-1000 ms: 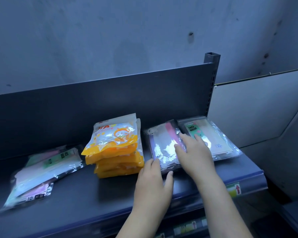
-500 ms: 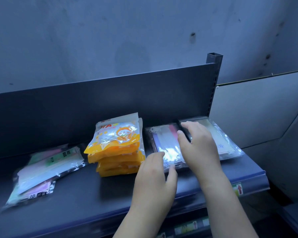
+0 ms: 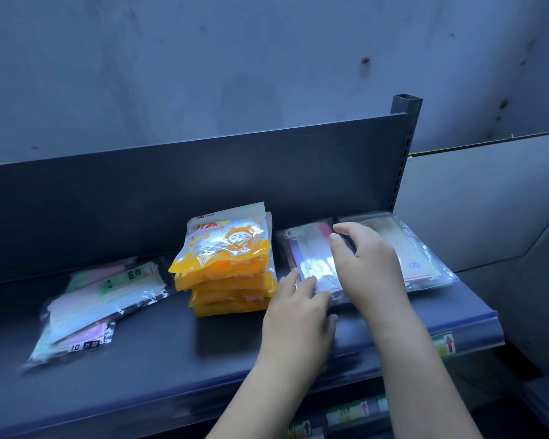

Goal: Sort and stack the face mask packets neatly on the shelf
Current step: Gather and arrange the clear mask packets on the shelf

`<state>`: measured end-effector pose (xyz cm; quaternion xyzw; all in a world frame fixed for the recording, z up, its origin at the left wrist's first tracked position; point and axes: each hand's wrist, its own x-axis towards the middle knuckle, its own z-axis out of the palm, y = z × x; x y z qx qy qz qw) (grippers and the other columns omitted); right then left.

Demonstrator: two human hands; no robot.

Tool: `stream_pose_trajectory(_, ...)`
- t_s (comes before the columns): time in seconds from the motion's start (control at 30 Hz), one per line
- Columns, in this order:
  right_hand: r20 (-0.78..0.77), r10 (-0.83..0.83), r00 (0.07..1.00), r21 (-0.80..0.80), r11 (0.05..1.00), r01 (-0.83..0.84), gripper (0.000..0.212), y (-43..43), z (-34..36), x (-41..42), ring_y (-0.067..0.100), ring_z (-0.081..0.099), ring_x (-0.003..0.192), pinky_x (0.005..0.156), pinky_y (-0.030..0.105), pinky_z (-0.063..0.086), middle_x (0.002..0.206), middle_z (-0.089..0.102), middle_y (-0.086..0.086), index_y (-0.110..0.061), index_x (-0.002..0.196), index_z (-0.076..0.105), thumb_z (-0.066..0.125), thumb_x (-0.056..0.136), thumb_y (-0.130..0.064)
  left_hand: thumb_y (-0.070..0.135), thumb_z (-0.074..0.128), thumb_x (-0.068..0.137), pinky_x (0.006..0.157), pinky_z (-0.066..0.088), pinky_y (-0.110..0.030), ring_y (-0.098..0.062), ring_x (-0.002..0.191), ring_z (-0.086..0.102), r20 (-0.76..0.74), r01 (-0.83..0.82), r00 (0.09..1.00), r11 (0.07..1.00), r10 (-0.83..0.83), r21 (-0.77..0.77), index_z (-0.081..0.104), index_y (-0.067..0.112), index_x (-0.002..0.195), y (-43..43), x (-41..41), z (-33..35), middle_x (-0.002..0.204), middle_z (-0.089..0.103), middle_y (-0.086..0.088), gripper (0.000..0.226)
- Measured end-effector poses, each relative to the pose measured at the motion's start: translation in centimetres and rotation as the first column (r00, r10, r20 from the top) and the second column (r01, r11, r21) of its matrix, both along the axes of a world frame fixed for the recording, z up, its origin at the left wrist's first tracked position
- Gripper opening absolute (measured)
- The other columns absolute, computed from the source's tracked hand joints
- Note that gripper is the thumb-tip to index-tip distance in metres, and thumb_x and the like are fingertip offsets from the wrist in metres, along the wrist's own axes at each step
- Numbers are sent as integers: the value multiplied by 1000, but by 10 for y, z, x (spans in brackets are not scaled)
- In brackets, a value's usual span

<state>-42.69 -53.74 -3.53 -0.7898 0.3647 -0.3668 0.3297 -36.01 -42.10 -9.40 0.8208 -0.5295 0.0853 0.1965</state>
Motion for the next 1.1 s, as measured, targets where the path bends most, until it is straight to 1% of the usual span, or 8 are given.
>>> stream_pose_trajectory(0.1, 0, 4, 1000, 15, 1000, -4, 27, 3, 0, -2, 12, 60, 113, 97, 37, 50, 122, 68, -11, -23, 125, 69, 55, 103, -31, 39, 58, 85, 104, 50, -43, -36, 135, 51, 38, -1, 999, 1000, 2, -23, 70, 15, 101, -1, 1, 1, 117, 69, -2, 31)
stream_pose_trajectory(0.3, 80, 20, 997, -93, 996, -13, 28, 13, 11, -6, 8, 59, 116, 98, 31, 49, 117, 67, -15, -23, 126, 69, 56, 103, -32, 38, 54, 94, 119, 34, -38, -34, 144, 41, 60, 15, 998, 978, -3, -209, 67, 12, 116, 19, -3, 42, 131, 64, -4, 36)
stream_pose_trajectory(0.43, 81, 78, 994, -198, 978, -61, 40, 32, 20, 2, 15, 55, 134, 112, 37, 45, 132, 68, -6, -19, 132, 67, 50, 102, -40, 41, 51, 97, 121, 31, -44, -32, 145, 40, 43, -75, 995, 961, 90, -265, 65, 12, 127, 44, 19, 66, 136, 62, -4, 44)
stream_pose_trajectory(0.57, 48, 176, 983, -340, 928, -149, 40, 76, 30, 23, 20, 48, 137, 118, 23, 28, 133, 67, 6, -11, 130, 67, 52, 101, -35, 45, 51, 94, 122, 28, -39, -29, 141, 42, -59, -192, 981, 932, 183, -307, 65, 13, 129, 81, 59, 79, 137, 63, -3, 50)
stream_pose_trajectory(0.7, -44, 316, 948, -361, 880, -310, 46, 135, 36, 64, 21, 44, 143, 121, 35, 33, 143, 62, 5, -11, 136, 64, 51, 101, -37, 46, 50, 94, 122, 28, -40, -27, 146, 38, -167, -360, 931, 887, 323, -289, 64, 14, 131, 131, 105, 81, 141, 61, -2, 50)
stream_pose_trajectory(0.8, -119, 409, 905, -305, 852, -425, 49, 177, 34, 100, 18, 33, 153, 124, 32, 28, 154, 54, 2, -14, 144, 58, 49, 103, -39, 43, 54, 95, 118, 27, -37, -21, 151, 27, -288, -502, 854, 834, 434, -230, 60, 15, 138, 172, 138, 74, 150, 54, 0, 51)
stream_pose_trajectory(0.97, -196, 516, 834, -99, 836, -541, 50, 240, 32, 161, 11, 23, 155, 120, 22, 21, 159, 44, -7, -21, 152, 48, 49, 106, -41, 45, 53, 94, 119, 30, -39, -20, 151, 26, -377, -581, 769, 811, 517, -73, 55, 19, 142, 241, 200, 62, 155, 47, 3, 55)
stream_pose_trajectory(1.1, -515, 483, 709, 239, 874, -422, 56, 285, 9, 221, 36, 42, 136, 113, 48, 36, 146, 48, 7, -19, 138, 49, 40, 101, -60, 42, 57, 94, 109, 43, -43, -23, 134, 48, -470, -581, 692, 809, 548, 89, 53, 19, 144, 282, 249, 45, 147, 53, 2, 55)
